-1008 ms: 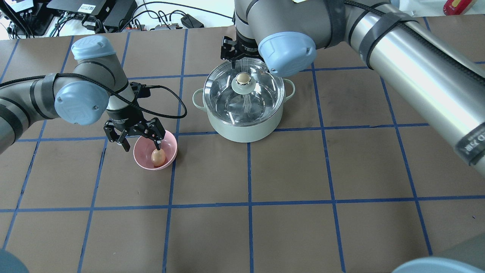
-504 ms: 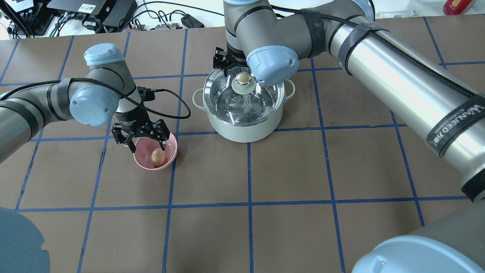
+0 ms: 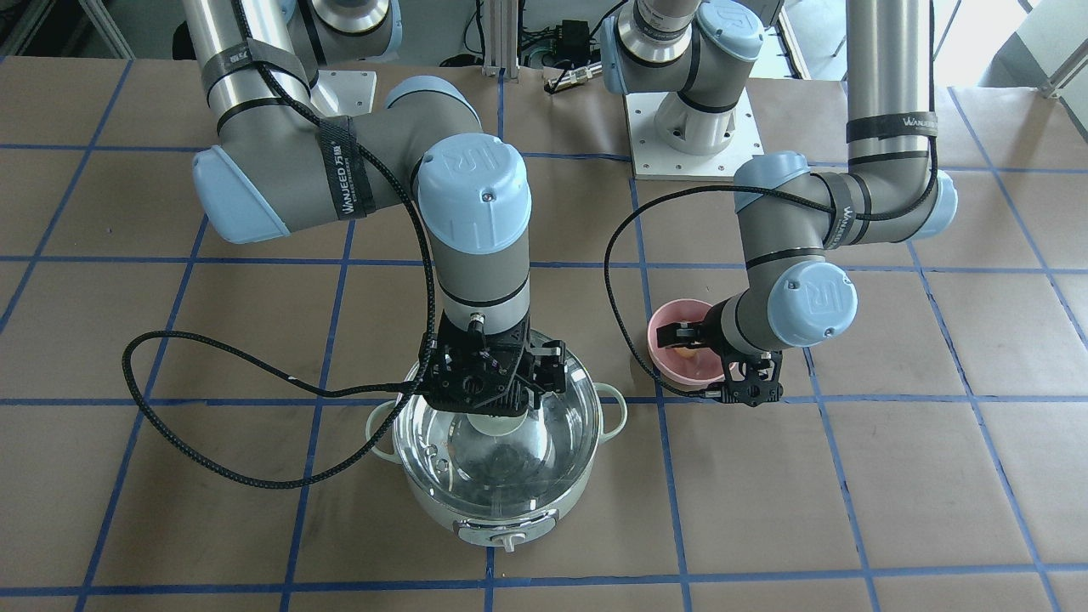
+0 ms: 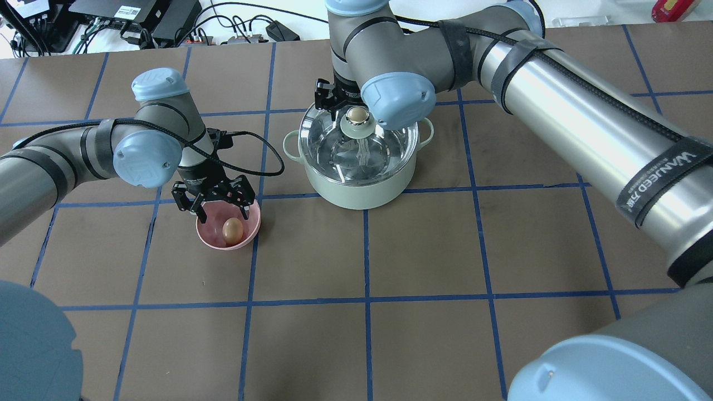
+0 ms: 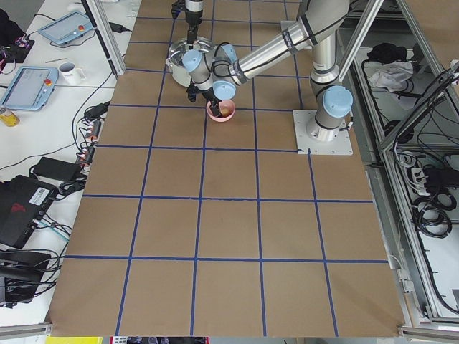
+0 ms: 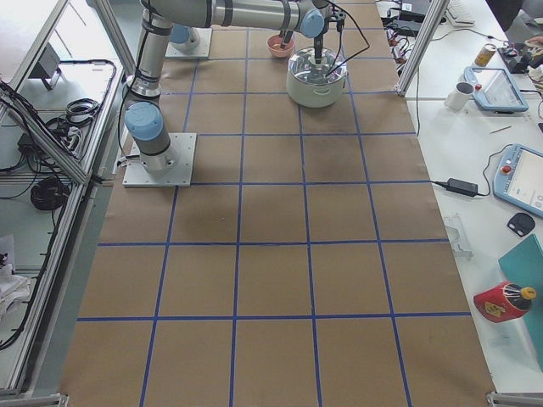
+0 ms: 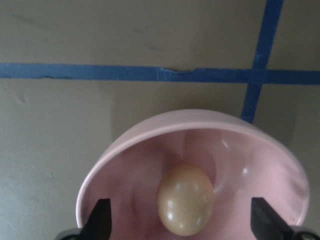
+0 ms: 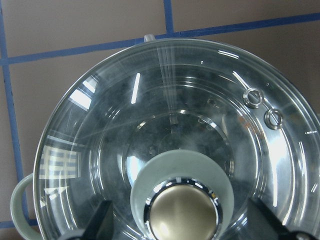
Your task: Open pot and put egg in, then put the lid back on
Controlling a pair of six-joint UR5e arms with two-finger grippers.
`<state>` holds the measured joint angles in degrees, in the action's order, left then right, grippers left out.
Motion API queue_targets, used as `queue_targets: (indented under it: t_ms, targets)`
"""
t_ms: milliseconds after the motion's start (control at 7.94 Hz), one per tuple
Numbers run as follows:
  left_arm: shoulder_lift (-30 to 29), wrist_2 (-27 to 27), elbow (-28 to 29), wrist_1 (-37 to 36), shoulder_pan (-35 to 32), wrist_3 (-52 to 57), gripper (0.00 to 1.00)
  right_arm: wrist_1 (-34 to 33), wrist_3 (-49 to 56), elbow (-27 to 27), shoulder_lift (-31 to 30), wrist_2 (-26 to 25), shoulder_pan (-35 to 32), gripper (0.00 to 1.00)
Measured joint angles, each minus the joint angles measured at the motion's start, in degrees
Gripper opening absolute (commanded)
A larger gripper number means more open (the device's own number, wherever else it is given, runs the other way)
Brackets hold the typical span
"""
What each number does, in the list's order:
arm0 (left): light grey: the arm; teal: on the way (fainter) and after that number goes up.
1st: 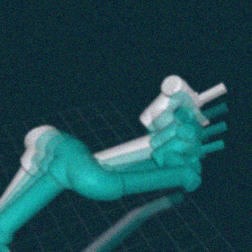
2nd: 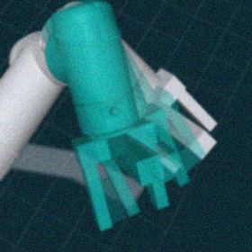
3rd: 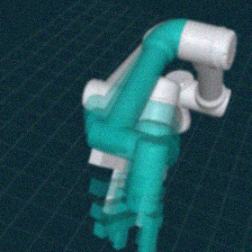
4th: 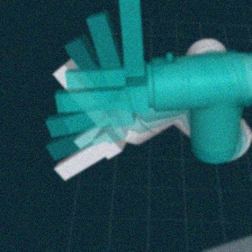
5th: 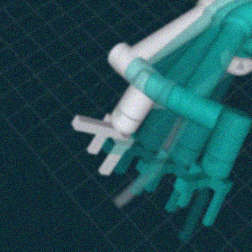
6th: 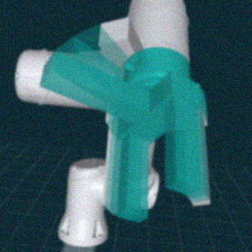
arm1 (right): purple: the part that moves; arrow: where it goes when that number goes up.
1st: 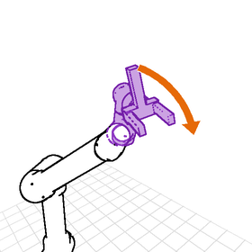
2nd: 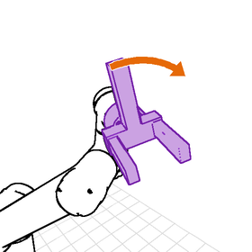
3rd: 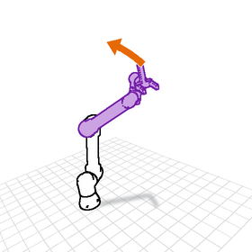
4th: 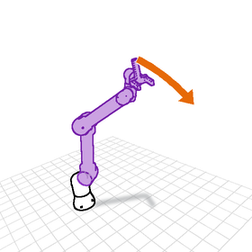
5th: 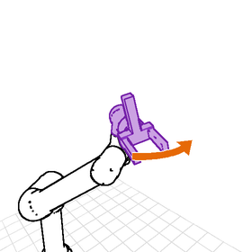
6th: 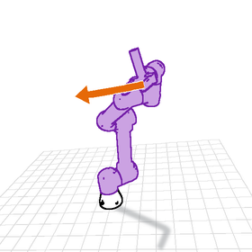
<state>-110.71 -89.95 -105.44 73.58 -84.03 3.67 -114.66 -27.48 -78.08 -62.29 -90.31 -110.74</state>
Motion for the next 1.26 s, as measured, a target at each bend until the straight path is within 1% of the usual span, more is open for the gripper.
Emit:
queue_targets:
  t_ms: [126,252,504,756,1008,1134,1260]
  targets:
    - [-0.40,0.08,-0.06,-0.21,-0.06,-0.06,0.97,0.08,0.03,-0.02,0.02,0.03,0.00,0.90]
    - [-0.63,0.15,-0.08,-0.26,-0.20,-0.27,0.96,0.12,0.05,-0.05,0.05,0.04,0.02,0.80]
    - [-1.22,0.18,-0.11,-0.27,-0.39,-0.54,0.93,0.28,0.34,-0.14,0.08,0.05,0.04,0.76]
    - [-1.75,0.25,-0.16,-0.28,-0.43,-0.59,0.85,0.45,1.01,-0.21,0.00,0.05,0.05,0.59]
    - [-2.31,0.26,-0.18,-0.28,-0.43,-0.59,0.51,0.59,0.94,-0.27,-0.09,0.16,0.05,0.59]
    - [-2.43,0.21,-0.17,-0.27,-0.44,-0.59,0.47,0.67,0.78,-0.29,-0.15,0.24,0.03,0.47]
    - [-2.51,0.13,-0.14,-0.27,-0.43,-0.56,0.36,0.72,0.55,-0.30,-0.17,0.28,0.00,0.16]
